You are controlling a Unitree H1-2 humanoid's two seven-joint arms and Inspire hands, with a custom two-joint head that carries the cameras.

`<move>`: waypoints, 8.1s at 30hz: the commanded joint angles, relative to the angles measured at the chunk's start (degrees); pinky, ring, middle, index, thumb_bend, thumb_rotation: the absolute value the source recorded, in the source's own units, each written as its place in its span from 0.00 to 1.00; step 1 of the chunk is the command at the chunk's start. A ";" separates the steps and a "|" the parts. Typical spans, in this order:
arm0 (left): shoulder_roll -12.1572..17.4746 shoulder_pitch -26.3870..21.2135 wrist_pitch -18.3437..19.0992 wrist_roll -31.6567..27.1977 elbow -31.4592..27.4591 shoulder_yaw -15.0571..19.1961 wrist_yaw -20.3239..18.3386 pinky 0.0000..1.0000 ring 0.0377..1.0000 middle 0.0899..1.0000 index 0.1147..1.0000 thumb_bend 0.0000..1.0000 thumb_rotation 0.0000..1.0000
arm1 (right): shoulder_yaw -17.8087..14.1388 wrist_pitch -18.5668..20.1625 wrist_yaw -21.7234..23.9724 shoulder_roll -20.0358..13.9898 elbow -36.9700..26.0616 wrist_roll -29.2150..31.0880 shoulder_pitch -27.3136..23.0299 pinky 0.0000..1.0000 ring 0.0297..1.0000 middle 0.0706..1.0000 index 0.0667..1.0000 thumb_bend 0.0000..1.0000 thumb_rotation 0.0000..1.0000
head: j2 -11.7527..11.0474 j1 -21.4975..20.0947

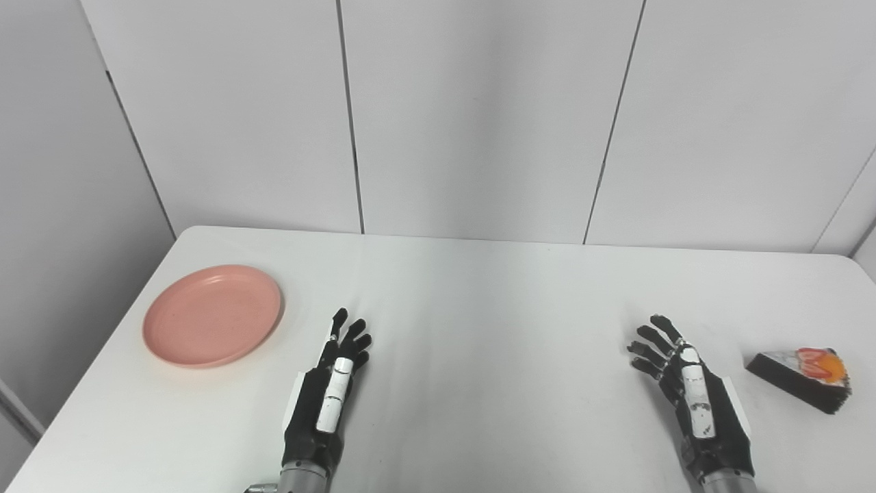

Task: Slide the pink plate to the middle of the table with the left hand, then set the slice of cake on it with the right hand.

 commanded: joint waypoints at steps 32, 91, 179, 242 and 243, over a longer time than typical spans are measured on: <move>3.54 -10.67 -8.44 -6.42 -4.14 7.03 0.47 0.91 0.90 0.91 0.98 0.71 0.95 | 0.35 -13.81 0.80 1.85 18.04 -1.98 1.45 0.76 0.76 0.77 0.82 0.91 0.97 | -7.66 0.53; 36.68 -33.18 -20.15 2.94 57.89 15.70 10.27 0.72 0.74 0.69 0.65 0.82 0.92 | -0.49 -13.11 1.44 0.77 16.96 -1.73 2.44 0.74 0.75 0.76 0.82 0.90 0.97 | -5.07 2.12; 12.90 -30.59 -19.22 2.28 47.59 2.96 -0.67 0.78 0.79 0.78 0.73 0.66 0.92 | 1.70 -6.03 -1.79 4.36 6.63 -6.43 4.49 0.71 0.75 0.77 0.84 0.87 1.00 | -1.10 -5.80; 2.26 -28.41 -5.36 -0.19 35.15 -0.18 -5.72 0.80 0.82 0.79 0.69 0.73 0.90 | 7.01 1.73 -14.51 11.59 -8.09 -20.40 5.40 0.68 0.74 0.77 0.85 0.72 1.00 | 5.61 -29.77; 2.25 -28.45 -5.29 -0.36 35.22 -0.05 -5.86 0.80 0.82 0.79 0.68 0.73 0.90 | 6.78 1.99 -14.87 11.50 -8.90 -20.70 5.48 0.67 0.73 0.76 0.85 0.71 1.00 | 5.56 -29.82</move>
